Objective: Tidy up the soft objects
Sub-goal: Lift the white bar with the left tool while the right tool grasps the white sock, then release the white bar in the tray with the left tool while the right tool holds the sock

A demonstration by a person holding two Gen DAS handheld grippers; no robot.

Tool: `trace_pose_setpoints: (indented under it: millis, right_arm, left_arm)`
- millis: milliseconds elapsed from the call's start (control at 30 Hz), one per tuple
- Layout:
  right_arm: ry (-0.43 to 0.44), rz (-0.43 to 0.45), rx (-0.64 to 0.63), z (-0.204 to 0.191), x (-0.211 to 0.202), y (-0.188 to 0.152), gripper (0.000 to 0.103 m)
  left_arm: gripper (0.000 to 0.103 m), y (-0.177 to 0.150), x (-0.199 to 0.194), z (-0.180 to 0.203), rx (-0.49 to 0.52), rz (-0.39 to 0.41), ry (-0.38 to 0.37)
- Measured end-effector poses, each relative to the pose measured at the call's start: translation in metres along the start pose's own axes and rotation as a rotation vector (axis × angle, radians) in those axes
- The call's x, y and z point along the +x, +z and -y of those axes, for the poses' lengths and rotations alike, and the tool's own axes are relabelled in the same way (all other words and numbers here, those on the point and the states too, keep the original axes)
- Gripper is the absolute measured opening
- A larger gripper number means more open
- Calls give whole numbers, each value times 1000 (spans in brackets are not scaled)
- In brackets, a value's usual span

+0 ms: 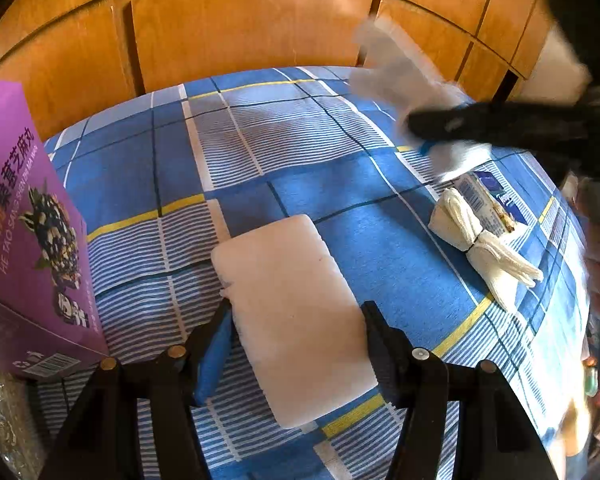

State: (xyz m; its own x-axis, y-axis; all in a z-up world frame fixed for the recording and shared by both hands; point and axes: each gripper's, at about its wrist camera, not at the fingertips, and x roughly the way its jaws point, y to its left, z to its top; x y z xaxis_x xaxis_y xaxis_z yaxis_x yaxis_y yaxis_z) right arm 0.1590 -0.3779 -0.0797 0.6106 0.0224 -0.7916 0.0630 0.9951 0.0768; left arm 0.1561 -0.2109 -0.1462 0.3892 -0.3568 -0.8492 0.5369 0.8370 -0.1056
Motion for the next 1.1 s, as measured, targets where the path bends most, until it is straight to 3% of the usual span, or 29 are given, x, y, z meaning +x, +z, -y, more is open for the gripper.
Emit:
trace_pose_setpoints:
  millis: [200, 333, 500, 600, 733, 867, 1000, 1100]
  right_arm:
    - [69, 20, 98, 2, -55, -33, 37]
    - [87, -2, 157, 5, -72, -73, 37]
    - [156, -44, 109, -14, -83, -119, 37]
    - [143, -84, 77, -33, -71, -133, 37]
    - [87, -124, 37, -55, -43, -139, 37]
    - [61, -101, 42, -63, -36, -138, 41]
    - [77, -132, 57, -63, -29, -144, 45]
    - [38, -130, 17, -70, -29, -145, 45]
  left_arm:
    - [61, 18, 0, 4, -36, -39, 17]
    - [61, 39, -11, 9, -31, -4, 37]
    - [61, 81, -29, 11, -36, 49, 43]
    - [61, 108, -49, 4, -51, 109, 59]
    - [62, 141, -86, -24, -79, 189, 105]
    - [62, 155, -118, -78, -165, 231, 163]
    - [62, 143, -148, -138, -292, 245, 182]
    - [62, 120, -173, -171, -339, 273, 205]
